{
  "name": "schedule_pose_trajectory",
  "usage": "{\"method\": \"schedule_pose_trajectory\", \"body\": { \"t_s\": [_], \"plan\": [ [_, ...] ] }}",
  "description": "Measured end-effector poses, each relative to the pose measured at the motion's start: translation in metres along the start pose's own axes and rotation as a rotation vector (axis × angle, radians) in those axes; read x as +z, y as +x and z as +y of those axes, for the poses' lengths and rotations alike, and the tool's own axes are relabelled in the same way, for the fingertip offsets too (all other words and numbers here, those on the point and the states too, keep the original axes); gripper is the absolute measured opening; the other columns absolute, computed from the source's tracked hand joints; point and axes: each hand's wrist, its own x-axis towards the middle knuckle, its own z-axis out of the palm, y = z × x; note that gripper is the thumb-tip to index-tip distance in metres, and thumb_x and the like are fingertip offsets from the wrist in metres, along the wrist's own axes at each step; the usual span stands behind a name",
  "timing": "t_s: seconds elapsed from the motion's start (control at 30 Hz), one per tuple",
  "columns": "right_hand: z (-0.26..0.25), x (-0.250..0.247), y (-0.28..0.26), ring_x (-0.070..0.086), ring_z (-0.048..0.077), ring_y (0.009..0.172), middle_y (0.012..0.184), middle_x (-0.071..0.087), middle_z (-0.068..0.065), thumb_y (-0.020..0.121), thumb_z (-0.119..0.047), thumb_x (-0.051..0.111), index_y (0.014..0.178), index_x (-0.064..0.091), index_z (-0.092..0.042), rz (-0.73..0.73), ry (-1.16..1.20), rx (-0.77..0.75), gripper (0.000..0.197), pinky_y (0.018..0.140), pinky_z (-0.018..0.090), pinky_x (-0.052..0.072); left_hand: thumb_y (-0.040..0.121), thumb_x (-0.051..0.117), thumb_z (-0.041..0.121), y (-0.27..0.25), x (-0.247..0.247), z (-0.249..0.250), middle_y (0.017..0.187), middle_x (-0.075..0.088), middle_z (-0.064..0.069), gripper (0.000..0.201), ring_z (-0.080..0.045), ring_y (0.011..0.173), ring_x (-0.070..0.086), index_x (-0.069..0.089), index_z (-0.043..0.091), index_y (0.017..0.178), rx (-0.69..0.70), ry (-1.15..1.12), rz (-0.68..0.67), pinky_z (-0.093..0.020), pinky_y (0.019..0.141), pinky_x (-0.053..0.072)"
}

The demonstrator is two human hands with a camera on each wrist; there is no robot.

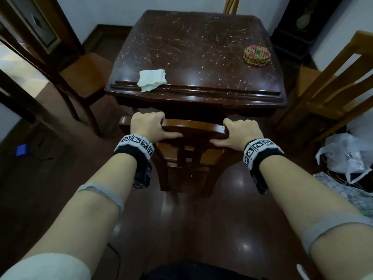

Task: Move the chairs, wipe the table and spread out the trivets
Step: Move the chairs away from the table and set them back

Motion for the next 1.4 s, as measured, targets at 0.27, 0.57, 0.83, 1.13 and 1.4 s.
{"method": "schedule_pose_trajectory", "body": {
  "t_s": [0.27,0.57,0.83,1.13,1.4],
  "plan": [
    [0.021,-0.003,0.015,0.053,0.019,0.070,0.079,0.053,-0.003,0.075,-0.086,0.035,0.106,0.047,-0.020,-0.017,0.002,-0.024,0.075,0.064,0.032,0.046,0.058,0.038,0.094,0.016,0.000,0.013,0.058,0.049,0.013,0.072,-0.010,0.057,0.051,0.046,0.024,0.070,-0.032,0.000,-0.015,-0.029,0.066,0.034],
    [0.034,0.004,0.025,0.060,0.019,0.074,0.082,0.058,-0.003,0.076,-0.085,0.035,0.108,0.047,-0.019,-0.009,0.033,-0.069,0.074,0.062,0.031,0.047,0.060,0.045,0.090,0.028,0.000,0.017,0.063,0.052,0.012,0.067,-0.011,0.061,0.056,0.047,0.024,0.071,-0.031,0.025,-0.030,-0.027,0.062,0.037],
    [0.022,0.000,0.037,0.052,0.019,0.066,0.072,0.051,-0.005,0.079,-0.082,0.036,0.104,0.045,-0.018,0.005,0.048,-0.081,0.069,0.062,0.031,0.041,0.059,0.047,0.089,0.039,-0.008,0.001,0.070,0.055,0.011,0.062,-0.013,0.065,0.052,0.042,0.029,0.072,-0.052,0.032,-0.092,-0.031,0.071,0.044],
    [0.019,-0.003,0.032,0.055,0.018,0.068,0.074,0.050,-0.006,0.078,-0.083,0.034,0.096,0.038,-0.021,-0.008,0.025,-0.053,0.065,0.061,0.030,0.044,0.059,0.042,0.092,0.036,-0.007,0.001,0.067,0.057,0.010,0.069,-0.010,0.060,0.055,0.048,0.024,0.073,-0.035,0.037,-0.090,-0.028,0.066,0.043],
    [0.018,-0.005,0.029,0.054,0.018,0.072,0.080,0.053,-0.006,0.076,-0.085,0.035,0.105,0.048,-0.020,-0.019,0.027,-0.018,0.072,0.064,0.030,0.041,0.059,0.045,0.091,0.028,-0.002,0.002,0.063,0.058,0.010,0.070,-0.007,0.058,0.052,0.053,0.023,0.072,-0.037,-0.058,-0.001,-0.026,0.069,0.032]
  ]
}}
